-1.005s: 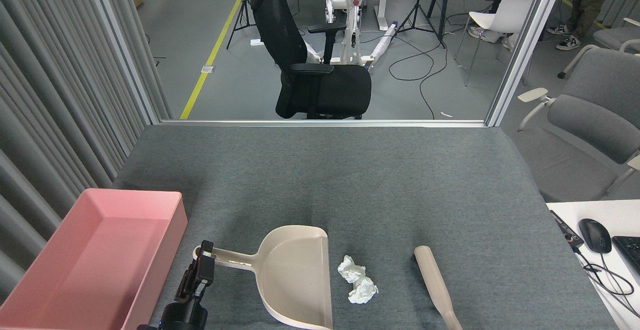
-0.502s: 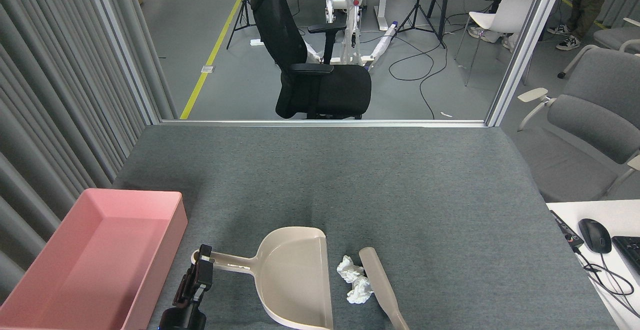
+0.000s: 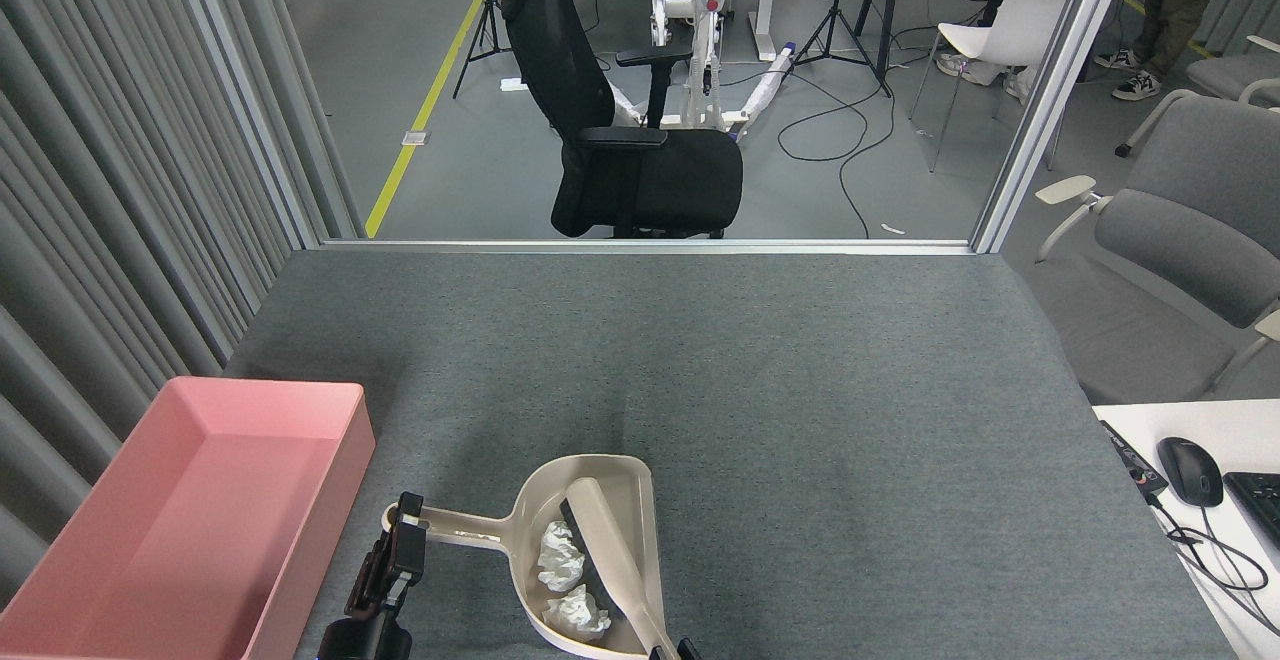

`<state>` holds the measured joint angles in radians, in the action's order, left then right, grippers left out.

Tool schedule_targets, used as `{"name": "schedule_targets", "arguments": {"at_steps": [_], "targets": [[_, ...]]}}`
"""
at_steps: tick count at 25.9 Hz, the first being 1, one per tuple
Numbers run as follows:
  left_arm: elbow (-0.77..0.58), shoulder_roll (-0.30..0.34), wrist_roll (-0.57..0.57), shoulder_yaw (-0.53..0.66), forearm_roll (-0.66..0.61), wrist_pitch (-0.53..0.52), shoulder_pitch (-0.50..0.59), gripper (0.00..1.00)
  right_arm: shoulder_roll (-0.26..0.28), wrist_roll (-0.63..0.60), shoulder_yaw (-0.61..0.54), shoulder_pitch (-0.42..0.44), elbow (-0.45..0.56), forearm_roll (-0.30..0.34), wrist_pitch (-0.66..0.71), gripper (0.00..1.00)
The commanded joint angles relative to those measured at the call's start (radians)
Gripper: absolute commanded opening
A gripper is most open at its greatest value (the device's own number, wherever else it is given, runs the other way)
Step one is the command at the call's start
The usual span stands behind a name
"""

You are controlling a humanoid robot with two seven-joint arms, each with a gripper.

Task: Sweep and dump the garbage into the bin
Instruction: 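Sweep the white paper ball into the dustpan with the right gripper's brush, then lower the brush onto the table beside the dustpan with the right gripper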

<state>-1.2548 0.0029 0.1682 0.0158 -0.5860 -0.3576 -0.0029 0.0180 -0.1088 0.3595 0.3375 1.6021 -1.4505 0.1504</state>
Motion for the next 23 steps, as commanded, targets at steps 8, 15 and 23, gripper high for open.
{"name": "schedule_targets", "arguments": {"at_steps": [8, 15, 23], "targets": [[0.002, -0.001, -0.006, -0.001, 0.002, -0.001, 0.001, 0.2, -0.003, -0.152, 0.029, -0.025, 0.018, 0.03, -0.042, 0.0], [0.002, -0.001, -0.007, 0.001, 0.005, -0.003, 0.001, 0.21, 0.017, -0.086, -0.338, -0.025, 0.045, 0.035, -0.069, 0.0], [0.002, -0.004, -0.01, 0.004, 0.006, 0.0, 0.001, 0.21, 0.122, -0.055, -0.54, -0.003, 0.024, 0.038, 0.031, 0.05]]}}
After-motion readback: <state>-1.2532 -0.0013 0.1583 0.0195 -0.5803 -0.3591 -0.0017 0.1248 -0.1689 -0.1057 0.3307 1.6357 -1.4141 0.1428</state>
